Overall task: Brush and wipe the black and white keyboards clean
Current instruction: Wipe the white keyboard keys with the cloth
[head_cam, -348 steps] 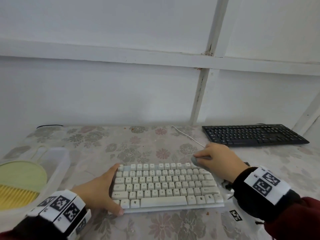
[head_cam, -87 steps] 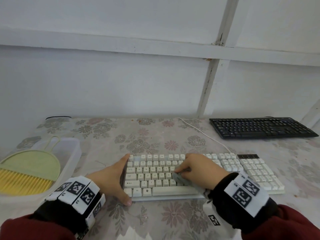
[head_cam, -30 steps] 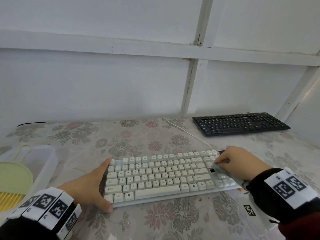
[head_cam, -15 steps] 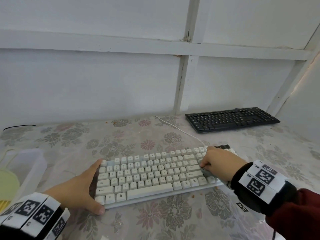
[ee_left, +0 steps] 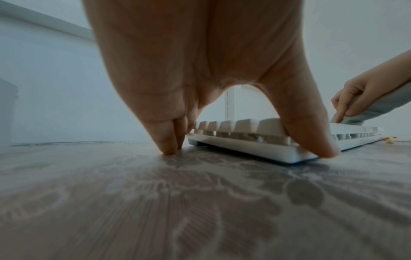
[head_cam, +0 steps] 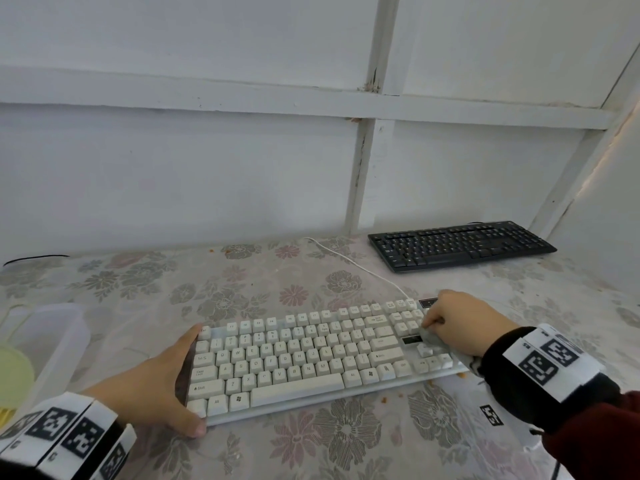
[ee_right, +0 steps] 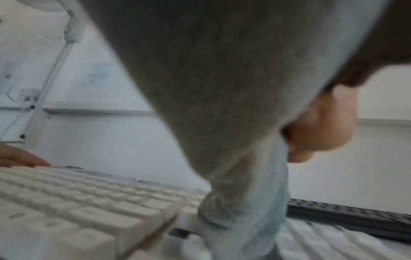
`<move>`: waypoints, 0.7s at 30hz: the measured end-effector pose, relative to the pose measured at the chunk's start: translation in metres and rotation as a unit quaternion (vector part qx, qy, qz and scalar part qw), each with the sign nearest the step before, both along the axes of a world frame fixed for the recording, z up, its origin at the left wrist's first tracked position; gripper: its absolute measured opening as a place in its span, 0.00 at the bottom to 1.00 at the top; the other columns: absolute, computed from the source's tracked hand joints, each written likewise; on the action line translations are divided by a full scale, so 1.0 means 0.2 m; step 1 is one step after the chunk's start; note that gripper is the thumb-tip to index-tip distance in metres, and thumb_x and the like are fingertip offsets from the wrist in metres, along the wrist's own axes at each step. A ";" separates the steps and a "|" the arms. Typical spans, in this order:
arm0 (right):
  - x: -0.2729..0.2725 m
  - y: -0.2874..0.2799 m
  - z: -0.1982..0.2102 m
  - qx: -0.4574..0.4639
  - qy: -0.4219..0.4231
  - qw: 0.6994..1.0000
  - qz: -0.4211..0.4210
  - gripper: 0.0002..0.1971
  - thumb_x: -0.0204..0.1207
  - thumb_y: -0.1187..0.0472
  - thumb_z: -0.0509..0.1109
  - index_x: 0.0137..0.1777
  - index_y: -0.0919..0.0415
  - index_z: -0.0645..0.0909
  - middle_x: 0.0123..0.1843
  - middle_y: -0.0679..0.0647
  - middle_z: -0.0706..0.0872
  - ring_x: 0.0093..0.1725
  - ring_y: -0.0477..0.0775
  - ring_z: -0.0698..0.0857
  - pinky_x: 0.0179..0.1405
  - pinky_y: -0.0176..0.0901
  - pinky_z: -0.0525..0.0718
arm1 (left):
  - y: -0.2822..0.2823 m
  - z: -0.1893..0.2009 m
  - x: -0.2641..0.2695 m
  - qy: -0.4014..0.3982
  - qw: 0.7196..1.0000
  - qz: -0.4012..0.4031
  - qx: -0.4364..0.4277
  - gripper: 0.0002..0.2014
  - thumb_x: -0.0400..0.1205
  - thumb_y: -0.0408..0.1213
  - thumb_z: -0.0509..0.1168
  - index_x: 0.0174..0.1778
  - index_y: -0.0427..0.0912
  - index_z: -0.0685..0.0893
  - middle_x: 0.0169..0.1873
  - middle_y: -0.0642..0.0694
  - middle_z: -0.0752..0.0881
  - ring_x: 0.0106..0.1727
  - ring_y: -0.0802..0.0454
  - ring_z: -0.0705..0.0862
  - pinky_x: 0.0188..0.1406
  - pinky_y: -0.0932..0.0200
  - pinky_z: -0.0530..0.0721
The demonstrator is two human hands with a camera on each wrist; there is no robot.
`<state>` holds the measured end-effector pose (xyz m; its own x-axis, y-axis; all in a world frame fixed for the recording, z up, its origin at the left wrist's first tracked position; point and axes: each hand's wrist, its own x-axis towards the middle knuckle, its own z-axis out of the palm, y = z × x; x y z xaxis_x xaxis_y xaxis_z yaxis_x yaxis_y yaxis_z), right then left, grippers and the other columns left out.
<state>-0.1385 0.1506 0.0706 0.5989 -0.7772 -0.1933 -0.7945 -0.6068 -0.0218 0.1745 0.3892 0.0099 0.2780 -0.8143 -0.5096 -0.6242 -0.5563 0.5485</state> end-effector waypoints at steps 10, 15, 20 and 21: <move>0.00 0.01 0.00 0.013 -0.106 0.994 0.018 0.13 0.82 0.58 0.61 0.56 0.49 0.87 0.40 0.40 0.68 0.40 0.42 0.74 0.37 0.28 0.68 | 0.01 0.00 0.01 0.019 1.000 0.002 -0.008 0.77 0.47 0.56 0.84 0.80 0.55 0.33 0.69 0.63 0.62 0.69 0.62 0.66 0.65 0.67 0.65; 0.01 0.06 -0.08 0.070 -0.107 0.990 0.064 0.09 0.78 0.58 0.66 0.48 0.55 0.89 0.39 0.43 0.73 0.40 0.40 0.75 0.36 0.20 0.69 | 0.01 -0.01 0.02 0.020 1.000 -0.002 -0.014 0.81 0.39 0.65 0.81 0.80 0.56 0.34 0.72 0.63 0.61 0.70 0.62 0.66 0.69 0.65 0.65; 0.00 0.04 -0.10 0.087 -0.104 0.990 0.029 0.11 0.76 0.65 0.65 0.41 0.61 0.91 0.38 0.53 0.89 0.38 0.47 0.80 0.35 0.18 0.74 | 0.01 -0.01 0.02 0.025 0.999 0.000 -0.021 0.79 0.42 0.61 0.83 0.80 0.56 0.34 0.73 0.62 0.61 0.73 0.60 0.65 0.73 0.62 0.64; 0.00 0.03 -0.10 0.088 -0.098 0.991 0.021 0.12 0.76 0.65 0.65 0.43 0.59 0.91 0.41 0.53 0.91 0.39 0.48 0.83 0.36 0.22 0.76 | 0.01 -0.01 0.02 0.027 0.999 -0.001 -0.021 0.79 0.41 0.63 0.82 0.80 0.56 0.34 0.72 0.62 0.61 0.73 0.61 0.65 0.74 0.62 0.64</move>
<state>-0.1383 0.1565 0.0505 0.6700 -0.7146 -0.2011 -0.7382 -0.6127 -0.2822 0.1788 0.3904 0.0077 0.2491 -0.8359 -0.4891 -0.5950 -0.5305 0.6038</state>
